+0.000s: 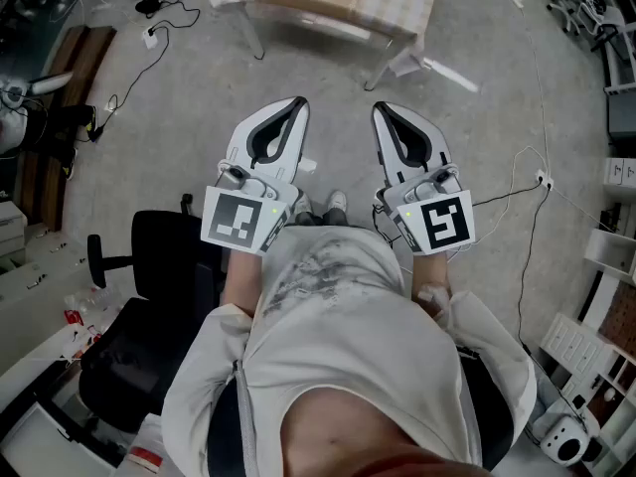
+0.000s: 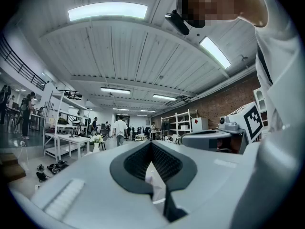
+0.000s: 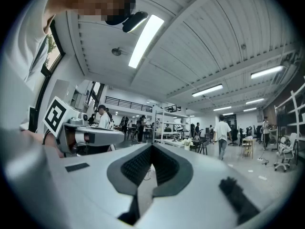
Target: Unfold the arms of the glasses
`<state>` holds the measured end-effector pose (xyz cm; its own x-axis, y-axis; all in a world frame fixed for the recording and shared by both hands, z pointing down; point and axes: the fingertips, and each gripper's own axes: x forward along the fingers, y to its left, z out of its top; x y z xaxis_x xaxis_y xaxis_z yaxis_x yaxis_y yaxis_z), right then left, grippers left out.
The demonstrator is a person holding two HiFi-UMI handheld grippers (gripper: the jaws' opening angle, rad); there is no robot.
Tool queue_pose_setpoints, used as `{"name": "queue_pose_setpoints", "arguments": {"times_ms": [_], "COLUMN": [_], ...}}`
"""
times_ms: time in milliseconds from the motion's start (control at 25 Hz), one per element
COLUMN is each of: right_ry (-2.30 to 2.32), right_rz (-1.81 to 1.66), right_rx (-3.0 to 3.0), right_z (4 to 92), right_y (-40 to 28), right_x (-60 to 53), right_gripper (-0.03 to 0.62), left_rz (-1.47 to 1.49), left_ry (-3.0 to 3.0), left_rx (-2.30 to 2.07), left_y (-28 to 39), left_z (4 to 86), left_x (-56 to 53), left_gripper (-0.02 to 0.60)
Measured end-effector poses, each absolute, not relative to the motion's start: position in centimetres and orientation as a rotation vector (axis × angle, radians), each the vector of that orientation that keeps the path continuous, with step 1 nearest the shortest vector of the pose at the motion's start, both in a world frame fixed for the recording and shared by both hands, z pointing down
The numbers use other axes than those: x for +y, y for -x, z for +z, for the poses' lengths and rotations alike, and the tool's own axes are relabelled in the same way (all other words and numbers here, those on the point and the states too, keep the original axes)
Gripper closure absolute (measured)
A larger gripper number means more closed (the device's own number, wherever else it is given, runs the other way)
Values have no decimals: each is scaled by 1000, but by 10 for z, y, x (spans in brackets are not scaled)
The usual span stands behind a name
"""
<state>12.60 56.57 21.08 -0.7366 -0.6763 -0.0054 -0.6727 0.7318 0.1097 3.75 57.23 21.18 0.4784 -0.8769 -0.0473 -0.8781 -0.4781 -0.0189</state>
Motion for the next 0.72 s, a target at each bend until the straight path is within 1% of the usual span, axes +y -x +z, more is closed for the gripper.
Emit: {"name": "queue_pose_setpoints", "arguments": {"times_ms": [520, 720], "right_ry": [-1152, -1130], "right_rz": [-117, -118], "right_rx": [-2917, -2919], "right_z": [214, 217], "right_y": [-159, -161], "right_x": [552, 539], "right_gripper": [579, 579], "left_rz": [61, 29], "left_ry": [2644, 2638], "left_rx": [1642, 1669], "left_y": [-63, -66], "left_z": [215, 220], "left_x": [560, 553], "left_gripper": [574, 574]}}
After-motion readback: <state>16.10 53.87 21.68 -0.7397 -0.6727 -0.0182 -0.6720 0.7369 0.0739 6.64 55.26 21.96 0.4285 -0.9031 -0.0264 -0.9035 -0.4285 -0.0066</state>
